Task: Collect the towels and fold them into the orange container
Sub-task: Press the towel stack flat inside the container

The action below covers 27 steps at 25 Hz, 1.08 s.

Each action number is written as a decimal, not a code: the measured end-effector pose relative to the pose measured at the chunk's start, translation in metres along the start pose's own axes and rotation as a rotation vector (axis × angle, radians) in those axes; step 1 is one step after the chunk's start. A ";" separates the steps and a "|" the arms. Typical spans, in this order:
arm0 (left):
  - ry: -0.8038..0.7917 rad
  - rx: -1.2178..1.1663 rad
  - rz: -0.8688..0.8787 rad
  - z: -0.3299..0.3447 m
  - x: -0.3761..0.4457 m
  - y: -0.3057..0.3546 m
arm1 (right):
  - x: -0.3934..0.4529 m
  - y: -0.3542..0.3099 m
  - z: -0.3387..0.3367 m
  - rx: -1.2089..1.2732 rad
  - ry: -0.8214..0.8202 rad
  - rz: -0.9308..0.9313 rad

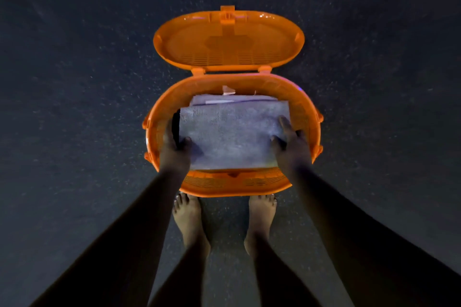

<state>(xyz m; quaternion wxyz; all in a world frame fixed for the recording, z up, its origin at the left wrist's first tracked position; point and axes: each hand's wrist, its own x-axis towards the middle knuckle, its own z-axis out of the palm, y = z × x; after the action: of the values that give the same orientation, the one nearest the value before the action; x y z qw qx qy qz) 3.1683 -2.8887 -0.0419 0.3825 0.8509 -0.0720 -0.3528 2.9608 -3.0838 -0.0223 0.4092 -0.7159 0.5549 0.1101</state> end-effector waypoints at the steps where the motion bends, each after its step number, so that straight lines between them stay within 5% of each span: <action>1: -0.019 0.054 -0.014 0.002 0.001 -0.009 | -0.001 0.007 0.006 -0.037 -0.011 0.028; 4: 0.017 0.420 0.026 0.008 -0.003 -0.004 | -0.009 0.002 0.013 -0.287 0.141 -0.020; 6: 0.047 0.688 0.292 0.018 -0.008 0.012 | -0.009 -0.015 0.020 -0.477 0.203 -0.198; 8: -0.036 0.826 0.505 0.039 -0.004 0.018 | 0.002 -0.028 0.033 -0.548 0.171 -0.359; 10: -0.084 0.911 0.539 0.060 0.009 0.003 | 0.022 -0.022 0.053 -0.585 0.109 -0.387; 15: -0.057 0.969 0.581 0.082 0.040 -0.055 | 0.055 0.020 0.098 -0.654 0.109 -0.372; 27: -0.042 0.968 0.533 0.080 0.036 -0.045 | 0.052 0.011 0.091 -0.686 0.093 -0.340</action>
<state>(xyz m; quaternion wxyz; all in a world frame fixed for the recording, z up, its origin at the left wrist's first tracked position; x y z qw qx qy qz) 3.1364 -2.9196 -0.1299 0.0224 0.8747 -0.4464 -0.1874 2.9966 -3.0567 -0.1174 0.1329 -0.8973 0.3771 0.1872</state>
